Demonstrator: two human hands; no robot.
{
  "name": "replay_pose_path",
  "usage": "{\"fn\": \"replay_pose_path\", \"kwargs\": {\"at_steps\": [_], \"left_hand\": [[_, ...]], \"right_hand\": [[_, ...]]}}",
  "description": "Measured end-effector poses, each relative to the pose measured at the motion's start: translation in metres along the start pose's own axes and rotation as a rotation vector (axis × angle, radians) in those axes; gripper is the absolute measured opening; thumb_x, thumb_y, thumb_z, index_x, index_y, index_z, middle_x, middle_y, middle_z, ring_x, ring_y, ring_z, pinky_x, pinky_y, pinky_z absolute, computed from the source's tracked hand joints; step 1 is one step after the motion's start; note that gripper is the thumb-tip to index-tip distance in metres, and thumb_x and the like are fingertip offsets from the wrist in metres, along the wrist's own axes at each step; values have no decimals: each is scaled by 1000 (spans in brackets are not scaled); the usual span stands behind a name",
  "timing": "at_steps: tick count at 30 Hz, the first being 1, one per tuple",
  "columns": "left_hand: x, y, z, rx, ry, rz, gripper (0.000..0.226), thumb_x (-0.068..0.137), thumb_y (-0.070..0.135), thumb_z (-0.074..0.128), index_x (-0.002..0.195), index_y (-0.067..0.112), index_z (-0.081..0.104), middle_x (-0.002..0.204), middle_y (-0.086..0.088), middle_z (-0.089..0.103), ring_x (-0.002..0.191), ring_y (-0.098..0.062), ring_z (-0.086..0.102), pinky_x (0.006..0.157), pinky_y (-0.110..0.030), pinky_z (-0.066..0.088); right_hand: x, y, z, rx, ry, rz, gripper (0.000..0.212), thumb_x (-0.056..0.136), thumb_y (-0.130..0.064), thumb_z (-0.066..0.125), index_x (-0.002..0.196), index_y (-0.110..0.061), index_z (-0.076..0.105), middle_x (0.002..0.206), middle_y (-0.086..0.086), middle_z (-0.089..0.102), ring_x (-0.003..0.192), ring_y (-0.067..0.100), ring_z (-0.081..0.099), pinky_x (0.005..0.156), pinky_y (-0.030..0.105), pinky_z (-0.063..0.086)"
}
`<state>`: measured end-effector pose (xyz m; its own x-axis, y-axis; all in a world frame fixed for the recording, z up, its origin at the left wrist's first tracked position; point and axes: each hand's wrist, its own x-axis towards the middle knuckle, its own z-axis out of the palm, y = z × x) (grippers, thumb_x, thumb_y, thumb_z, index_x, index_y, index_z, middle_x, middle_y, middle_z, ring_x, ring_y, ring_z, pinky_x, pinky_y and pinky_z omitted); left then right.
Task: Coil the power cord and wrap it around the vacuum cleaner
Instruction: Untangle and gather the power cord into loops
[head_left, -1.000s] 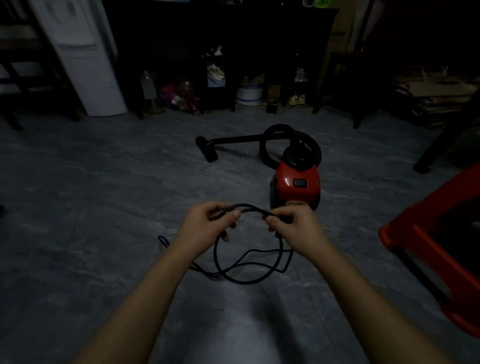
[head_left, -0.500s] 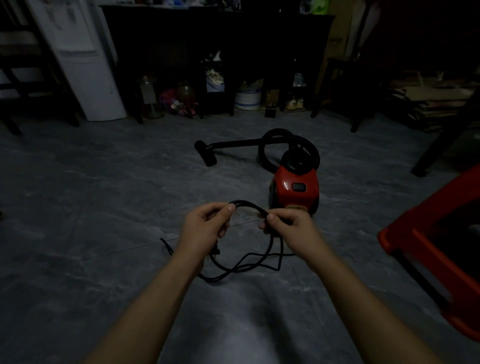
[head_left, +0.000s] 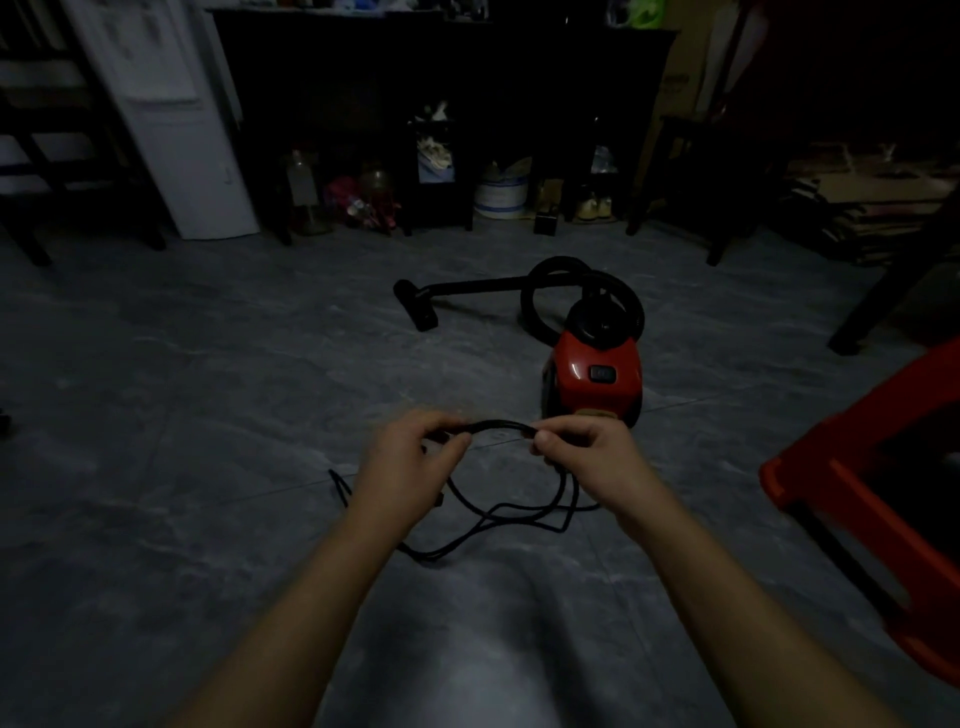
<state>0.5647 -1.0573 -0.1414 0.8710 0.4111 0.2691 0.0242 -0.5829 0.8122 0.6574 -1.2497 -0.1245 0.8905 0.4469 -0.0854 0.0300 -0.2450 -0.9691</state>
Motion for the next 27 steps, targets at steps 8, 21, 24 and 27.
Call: {"fn": "replay_pose_path", "kwargs": {"at_steps": [8,21,24,27], "left_hand": [[-6,6,16,180,103,188,12,86,32,72,97,27,69,91,15,62,83,-2,58,69,-10,41],[-2,17,20,-347,-35,-329,16,91,30,68,84,17,75,81,-5,75,81,-17,71,68,-33,58],[-3,20,16,-321,-91,-296,16,92,26,68,80,17,74,80,-6,74,77,-14,70,64,-27,56],[-1,20,14,-271,-134,-257,17,90,24,70,80,10,74,75,-8,72,66,-6,64,60,-24,52]], "right_hand": [[-2,-1,10,106,44,98,8,90,-14,69,93,-21,73,89,2,76,79,12,67,66,18,53],[-9,5,41,77,-20,-20,15,88,-11,72,92,-26,71,86,2,76,76,4,71,65,16,56],[-9,12,46,47,-11,-41,12,85,-13,76,92,-22,71,85,5,73,79,14,73,71,30,61],[-8,15,50,4,-25,-70,12,83,-14,78,93,-16,72,81,5,73,76,18,73,73,37,62]]}}
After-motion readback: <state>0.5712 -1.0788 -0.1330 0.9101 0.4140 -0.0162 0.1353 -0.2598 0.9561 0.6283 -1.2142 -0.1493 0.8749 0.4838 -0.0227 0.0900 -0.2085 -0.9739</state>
